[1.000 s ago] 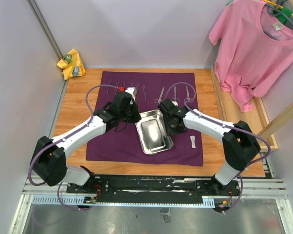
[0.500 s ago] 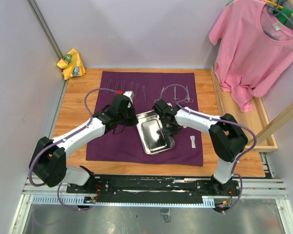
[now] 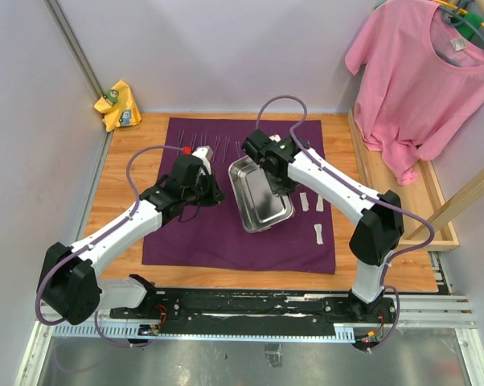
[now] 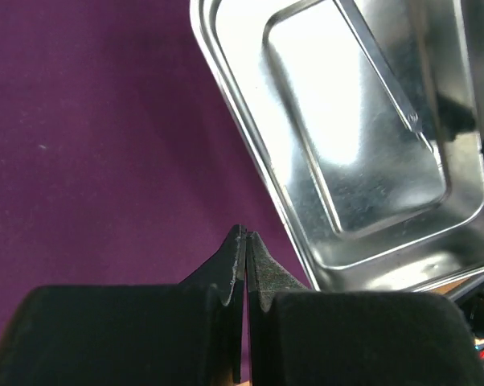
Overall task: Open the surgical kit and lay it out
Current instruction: Adjust the medical item in the surgical kit.
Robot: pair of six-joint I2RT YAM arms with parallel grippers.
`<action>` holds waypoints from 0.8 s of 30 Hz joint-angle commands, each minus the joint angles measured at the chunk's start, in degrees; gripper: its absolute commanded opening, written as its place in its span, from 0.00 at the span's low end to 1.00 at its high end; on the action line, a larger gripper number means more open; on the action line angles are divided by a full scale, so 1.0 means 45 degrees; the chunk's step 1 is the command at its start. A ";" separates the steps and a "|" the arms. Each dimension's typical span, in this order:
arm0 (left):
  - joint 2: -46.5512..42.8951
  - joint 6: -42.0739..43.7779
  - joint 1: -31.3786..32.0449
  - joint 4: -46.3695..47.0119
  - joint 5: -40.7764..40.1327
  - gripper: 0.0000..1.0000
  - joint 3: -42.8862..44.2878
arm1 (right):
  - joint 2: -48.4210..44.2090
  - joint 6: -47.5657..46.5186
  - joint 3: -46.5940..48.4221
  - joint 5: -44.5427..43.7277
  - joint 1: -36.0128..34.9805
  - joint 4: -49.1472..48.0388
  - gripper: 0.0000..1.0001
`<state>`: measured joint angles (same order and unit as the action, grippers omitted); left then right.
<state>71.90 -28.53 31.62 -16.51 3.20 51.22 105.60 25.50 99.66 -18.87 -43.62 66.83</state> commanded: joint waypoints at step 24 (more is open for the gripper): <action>-0.0074 -0.0049 -0.0073 -0.0397 0.0184 0.00 0.0077 | -0.1686 0.2684 -0.7743 0.6620 0.0818 -0.6710 0.01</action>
<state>71.53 -28.95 31.62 -16.80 4.75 49.69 101.21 34.59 67.66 2.63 -42.22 42.52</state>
